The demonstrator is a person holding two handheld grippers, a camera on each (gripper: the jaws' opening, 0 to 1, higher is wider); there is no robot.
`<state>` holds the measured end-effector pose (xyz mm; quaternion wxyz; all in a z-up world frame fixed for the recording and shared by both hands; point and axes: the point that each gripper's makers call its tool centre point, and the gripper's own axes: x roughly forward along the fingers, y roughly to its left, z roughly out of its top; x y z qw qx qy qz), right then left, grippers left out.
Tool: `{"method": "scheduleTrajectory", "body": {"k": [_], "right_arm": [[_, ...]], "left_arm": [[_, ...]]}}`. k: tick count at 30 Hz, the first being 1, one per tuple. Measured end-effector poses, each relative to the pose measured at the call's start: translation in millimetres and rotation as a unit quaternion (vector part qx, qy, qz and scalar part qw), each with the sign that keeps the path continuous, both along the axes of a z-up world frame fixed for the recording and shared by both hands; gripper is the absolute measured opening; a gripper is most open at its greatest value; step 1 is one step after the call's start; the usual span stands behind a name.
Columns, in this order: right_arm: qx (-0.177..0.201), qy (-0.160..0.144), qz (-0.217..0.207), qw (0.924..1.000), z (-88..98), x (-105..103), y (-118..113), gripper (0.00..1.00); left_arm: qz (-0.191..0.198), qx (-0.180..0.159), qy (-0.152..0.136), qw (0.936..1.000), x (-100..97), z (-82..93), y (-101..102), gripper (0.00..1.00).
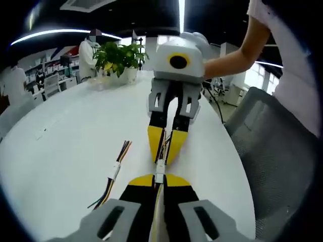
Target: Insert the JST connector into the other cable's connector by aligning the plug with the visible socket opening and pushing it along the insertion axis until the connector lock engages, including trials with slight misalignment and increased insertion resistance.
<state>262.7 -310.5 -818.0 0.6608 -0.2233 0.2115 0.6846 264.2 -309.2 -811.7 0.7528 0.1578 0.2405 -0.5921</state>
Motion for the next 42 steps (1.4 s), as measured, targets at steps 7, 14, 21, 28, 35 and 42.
{"method": "scheduleTrajectory", "body": {"k": [7,14,21,28,35,42], "right_arm": [[0.001,0.002,0.000,1.0000,0.6,0,0,0.02],[-0.001,0.001,0.004,1.0000,0.0,-1,2,0.02],[0.002,-0.002,0.006,1.0000,2.0,-2,1,0.02],[0.001,-0.007,0.006,1.0000,1.7,-2,1,0.02],[0.000,-0.029,0.009,0.9995,1.4,4,1,0.02],[-0.001,-0.036,0.003,0.9993,-3.4,14,4,0.03]], "left_arm": [[0.000,0.000,0.000,1.0000,0.2,0.7,0,0.00],[-0.010,0.009,-0.007,0.9999,-0.9,1.0,-1,0.00],[-0.014,0.012,-0.012,0.9998,-1.3,3.3,-1,0.00],[-0.016,0.017,-0.013,0.9996,-0.1,3.1,-2,0.00],[-0.020,0.025,-0.023,0.9992,7.3,2.4,-2,0.00],[-0.021,0.037,-0.027,0.9987,18.4,-5.5,0,0.00]]}}
